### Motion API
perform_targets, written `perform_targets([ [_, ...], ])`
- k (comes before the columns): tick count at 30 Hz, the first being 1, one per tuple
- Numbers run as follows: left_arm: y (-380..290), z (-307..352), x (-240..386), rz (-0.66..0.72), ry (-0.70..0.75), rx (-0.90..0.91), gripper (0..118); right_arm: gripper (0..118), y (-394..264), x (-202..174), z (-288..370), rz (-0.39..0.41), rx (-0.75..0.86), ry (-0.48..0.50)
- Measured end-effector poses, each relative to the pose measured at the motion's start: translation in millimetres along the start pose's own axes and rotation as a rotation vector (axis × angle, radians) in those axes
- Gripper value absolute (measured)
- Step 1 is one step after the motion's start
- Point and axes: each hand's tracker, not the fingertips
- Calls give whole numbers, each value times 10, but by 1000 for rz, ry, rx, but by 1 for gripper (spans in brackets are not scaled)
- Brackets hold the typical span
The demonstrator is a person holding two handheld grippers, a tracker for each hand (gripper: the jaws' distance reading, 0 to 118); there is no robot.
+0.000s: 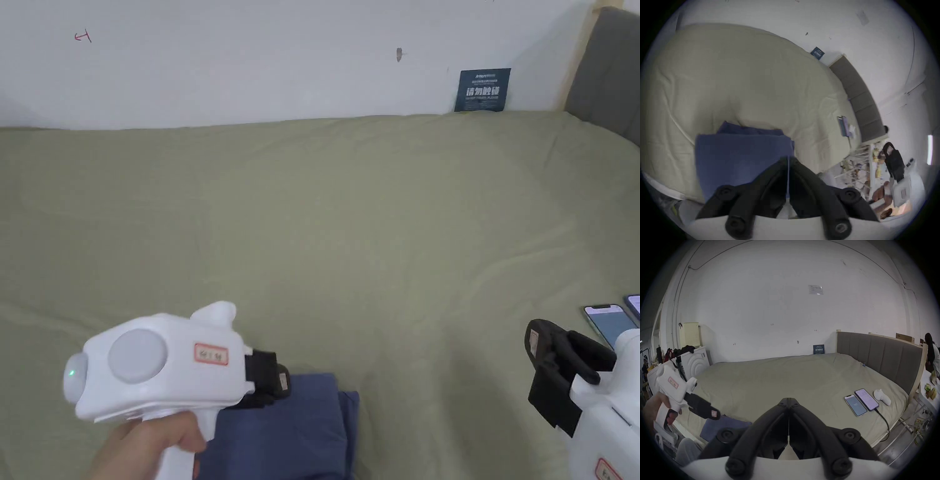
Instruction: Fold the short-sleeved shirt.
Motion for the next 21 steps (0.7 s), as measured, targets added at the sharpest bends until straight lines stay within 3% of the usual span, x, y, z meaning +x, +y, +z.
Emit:
perform_targets([
  [6,-446,-655,-376,94,-246,-139,2,3,-57,-77,-52,-17,-38,29],
  [13,-826,-1113,-268,36,-274,-214,2,3,-161,-129,-82,-6,-100,52],
  [19,-670,-831,-169,-32,-259,-176,2,3,-195,-200,-156,-14,-131,80],
  [21,-566,-640,-190,-38,-263,-135,2,3,-197,-241,-207,-23,-156,135],
])
